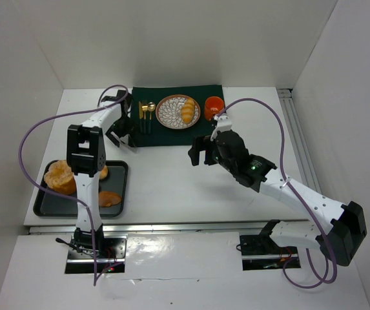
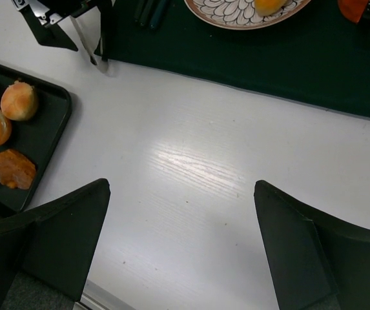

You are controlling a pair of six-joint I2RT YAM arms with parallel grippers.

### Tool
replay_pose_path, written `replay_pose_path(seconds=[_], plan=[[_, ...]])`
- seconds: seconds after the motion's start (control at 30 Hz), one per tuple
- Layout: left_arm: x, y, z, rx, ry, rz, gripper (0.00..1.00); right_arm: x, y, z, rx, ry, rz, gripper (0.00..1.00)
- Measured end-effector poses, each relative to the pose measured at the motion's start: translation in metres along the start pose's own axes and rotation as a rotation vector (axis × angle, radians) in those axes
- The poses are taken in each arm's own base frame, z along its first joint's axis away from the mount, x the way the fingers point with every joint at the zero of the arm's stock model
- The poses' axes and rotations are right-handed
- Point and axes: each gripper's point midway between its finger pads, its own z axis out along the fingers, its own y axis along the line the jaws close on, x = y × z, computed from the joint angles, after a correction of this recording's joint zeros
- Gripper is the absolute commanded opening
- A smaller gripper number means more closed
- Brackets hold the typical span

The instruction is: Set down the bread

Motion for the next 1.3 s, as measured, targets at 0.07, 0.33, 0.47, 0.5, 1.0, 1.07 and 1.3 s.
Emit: replay_pose_path(seconds=[0.07, 0.33, 0.47, 0.5, 1.0, 1.07, 1.3], plan=[[-0.004, -0.003, 0.002, 0.015, -0.006, -0.004, 0.77, 0.001, 0.000, 0.000, 0.001, 0.003, 0.002, 1.00], [-0.015, 0.002, -0.005, 0.024, -0.072, 0.011, 0.30, 0.006, -0.001, 0.003, 0.006, 0.020, 0.005, 1.00], [-0.029, 0.015, -0.039, 0.047, -0.132, 0.032, 0.29, 0.016, -0.001, 0.011, 0.010, 0.058, -0.002, 1.00], [-0.035, 0.017, -0.053, 0.066, -0.152, 0.031, 0.29, 0.019, -0.001, 0.012, 0.009, 0.067, -0.003, 1.00], [0.031, 0.162, -0.227, 0.254, -0.206, 0.232, 0.42, 0.026, 0.009, 0.011, -0.065, 0.111, -0.005, 1.00], [0.039, 0.182, -0.243, 0.268, -0.215, 0.228, 0.41, 0.026, 0.010, 0.011, -0.082, 0.118, -0.007, 1.00], [0.051, 0.229, -0.277, 0.318, -0.269, 0.180, 0.49, 0.028, 0.017, 0.009, -0.141, 0.138, -0.021, 1.00]])
